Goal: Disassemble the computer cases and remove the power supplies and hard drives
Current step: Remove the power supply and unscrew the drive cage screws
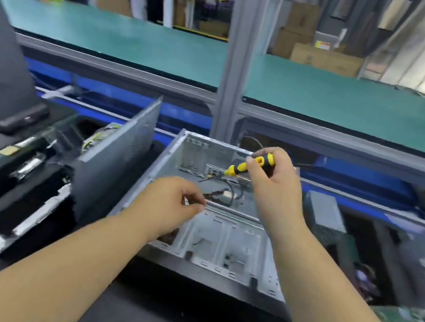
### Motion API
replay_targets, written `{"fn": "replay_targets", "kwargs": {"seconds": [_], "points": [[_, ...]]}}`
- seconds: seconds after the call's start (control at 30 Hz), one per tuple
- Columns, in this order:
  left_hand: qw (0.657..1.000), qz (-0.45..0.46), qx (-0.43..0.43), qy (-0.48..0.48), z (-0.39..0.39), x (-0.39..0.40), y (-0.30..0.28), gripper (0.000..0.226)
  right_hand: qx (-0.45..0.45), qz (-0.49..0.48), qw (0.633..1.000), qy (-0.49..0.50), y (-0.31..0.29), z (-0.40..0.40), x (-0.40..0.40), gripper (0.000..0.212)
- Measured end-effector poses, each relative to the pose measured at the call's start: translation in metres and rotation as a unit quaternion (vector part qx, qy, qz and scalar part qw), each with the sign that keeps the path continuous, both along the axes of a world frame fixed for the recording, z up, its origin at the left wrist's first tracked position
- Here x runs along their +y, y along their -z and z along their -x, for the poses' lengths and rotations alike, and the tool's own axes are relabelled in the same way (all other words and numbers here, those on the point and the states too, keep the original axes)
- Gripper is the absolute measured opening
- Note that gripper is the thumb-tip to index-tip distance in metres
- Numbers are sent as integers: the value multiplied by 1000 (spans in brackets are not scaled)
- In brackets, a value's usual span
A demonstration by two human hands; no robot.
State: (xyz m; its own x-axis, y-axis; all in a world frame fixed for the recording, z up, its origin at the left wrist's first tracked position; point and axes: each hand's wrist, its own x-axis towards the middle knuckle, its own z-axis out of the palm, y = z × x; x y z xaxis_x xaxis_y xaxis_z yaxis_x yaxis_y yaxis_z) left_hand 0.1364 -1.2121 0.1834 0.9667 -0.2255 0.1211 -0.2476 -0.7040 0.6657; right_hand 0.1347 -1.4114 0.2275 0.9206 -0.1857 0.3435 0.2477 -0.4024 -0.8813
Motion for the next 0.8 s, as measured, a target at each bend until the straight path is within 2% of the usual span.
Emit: {"fn": "replay_targets", "kwargs": {"seconds": [0.1, 0.23, 0.43, 0.6, 0.67, 0.8], "points": [[997, -1, -16, -72, -4, 44, 3, 12, 3, 25, 999, -35, -3, -10, 33, 10], [992, -56, 4, -111, -11, 88, 13, 33, 24, 69, 995, -60, -3, -18, 70, 12], [995, -40, 35, -80, -20, 106, 30, 35, 48, 151, 985, -62, 1, -26, 103, 14], [997, -12, 43, -56, -30, 108, 39, 49, 57, 163, 983, -66, 6, -29, 115, 11], [997, 19, 59, -46, -34, 109, 43, 46, 60, 173, 981, -63, 8, -30, 118, 10], [973, 185, 122, -59, -37, 117, 48, 36, 75, 173, 980, -59, 9, -29, 119, 11]]}}
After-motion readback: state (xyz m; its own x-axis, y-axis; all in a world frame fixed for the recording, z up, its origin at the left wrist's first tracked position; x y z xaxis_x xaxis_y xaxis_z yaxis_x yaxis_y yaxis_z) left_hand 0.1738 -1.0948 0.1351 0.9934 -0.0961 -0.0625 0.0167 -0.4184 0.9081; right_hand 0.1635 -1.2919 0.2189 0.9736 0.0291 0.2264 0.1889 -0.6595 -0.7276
